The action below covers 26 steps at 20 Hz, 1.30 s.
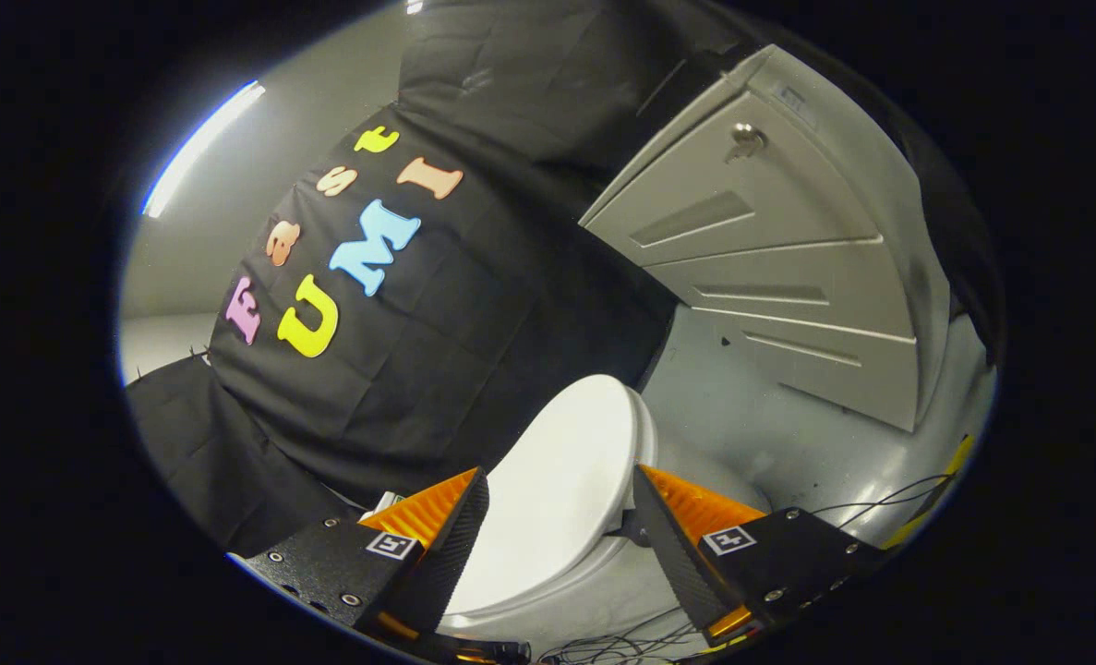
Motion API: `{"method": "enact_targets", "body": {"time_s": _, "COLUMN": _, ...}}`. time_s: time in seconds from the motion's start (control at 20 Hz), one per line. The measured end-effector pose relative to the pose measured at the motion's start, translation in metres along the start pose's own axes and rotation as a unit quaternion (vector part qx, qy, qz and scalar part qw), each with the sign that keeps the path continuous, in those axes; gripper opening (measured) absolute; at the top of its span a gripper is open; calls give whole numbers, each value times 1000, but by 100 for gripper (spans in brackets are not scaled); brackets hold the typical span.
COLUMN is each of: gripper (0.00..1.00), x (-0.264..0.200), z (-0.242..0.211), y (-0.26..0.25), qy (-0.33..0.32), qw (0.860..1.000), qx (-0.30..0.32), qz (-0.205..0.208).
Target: Open the toilet lid.
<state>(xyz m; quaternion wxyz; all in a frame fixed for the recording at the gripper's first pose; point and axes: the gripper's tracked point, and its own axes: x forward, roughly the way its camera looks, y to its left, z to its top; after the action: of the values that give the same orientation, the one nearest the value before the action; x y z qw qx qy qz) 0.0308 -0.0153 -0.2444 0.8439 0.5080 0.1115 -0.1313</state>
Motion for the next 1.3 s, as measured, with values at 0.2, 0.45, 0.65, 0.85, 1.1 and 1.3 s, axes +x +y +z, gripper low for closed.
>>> {"method": "enact_targets", "body": {"time_s": 0.2, "gripper": 96, "x": 6, "z": -13, "y": -20, "qy": 8, "qw": 999, "qx": 40, "qz": -19}}
{"method": "enact_targets", "body": {"time_s": 0.45, "gripper": 95, "x": 7, "z": -15, "y": -28, "qy": 2, "qw": 998, "qx": 60, "qz": -29}}
{"method": "enact_targets", "body": {"time_s": 0.65, "gripper": 94, "x": 11, "z": -18, "y": -46, "qy": -4, "qw": 996, "qx": 67, "qz": -50}}
{"method": "enact_targets", "body": {"time_s": 0.85, "gripper": 93, "x": 11, "z": -47, "y": -46, "qy": 53, "qw": 993, "qx": 94, "qz": -50}}
{"method": "enact_targets", "body": {"time_s": 1.1, "gripper": 55, "x": 18, "z": -54, "y": -48, "qy": 43, "qw": 983, "qx": 174, "qz": -47}}
{"method": "enact_targets", "body": {"time_s": 1.3, "gripper": 13, "x": 17, "z": -57, "y": -53, "qy": 37, "qw": 978, "qx": 198, "qz": -55}}
